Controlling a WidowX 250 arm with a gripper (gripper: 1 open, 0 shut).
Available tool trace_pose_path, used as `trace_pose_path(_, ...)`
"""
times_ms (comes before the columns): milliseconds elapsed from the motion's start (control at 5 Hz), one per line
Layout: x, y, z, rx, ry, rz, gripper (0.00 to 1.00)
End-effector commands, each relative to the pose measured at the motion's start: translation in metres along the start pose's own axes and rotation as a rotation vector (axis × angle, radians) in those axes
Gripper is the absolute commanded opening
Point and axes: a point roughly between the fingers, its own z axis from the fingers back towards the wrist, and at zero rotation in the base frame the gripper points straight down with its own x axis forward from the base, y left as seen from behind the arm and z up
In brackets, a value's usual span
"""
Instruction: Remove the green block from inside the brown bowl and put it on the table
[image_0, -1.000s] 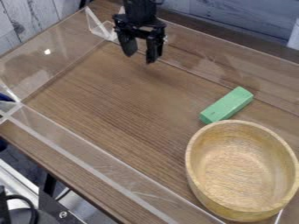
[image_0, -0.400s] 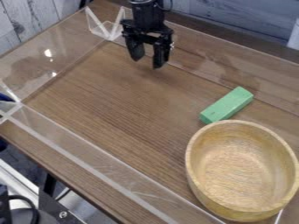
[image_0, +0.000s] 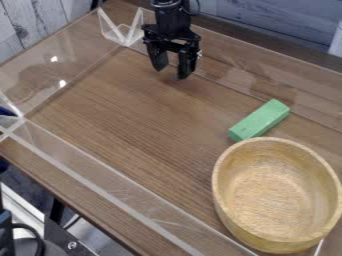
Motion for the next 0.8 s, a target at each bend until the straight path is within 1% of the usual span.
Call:
trace_pose_path(0,0.012,-0.001,0.018,0.028,-0.062,-0.019,1.00)
trace_pose_path(200,0.010,-0.001,0.014,0.029,-0.060,-0.018,0.00)
trace_pose_path(400,0.008,-0.003,0.017,0.023,-0.064,-0.020,0.00)
trace_pose_path(600,0.008,-0.011,0.022,0.015,-0.070,-0.042,0.00)
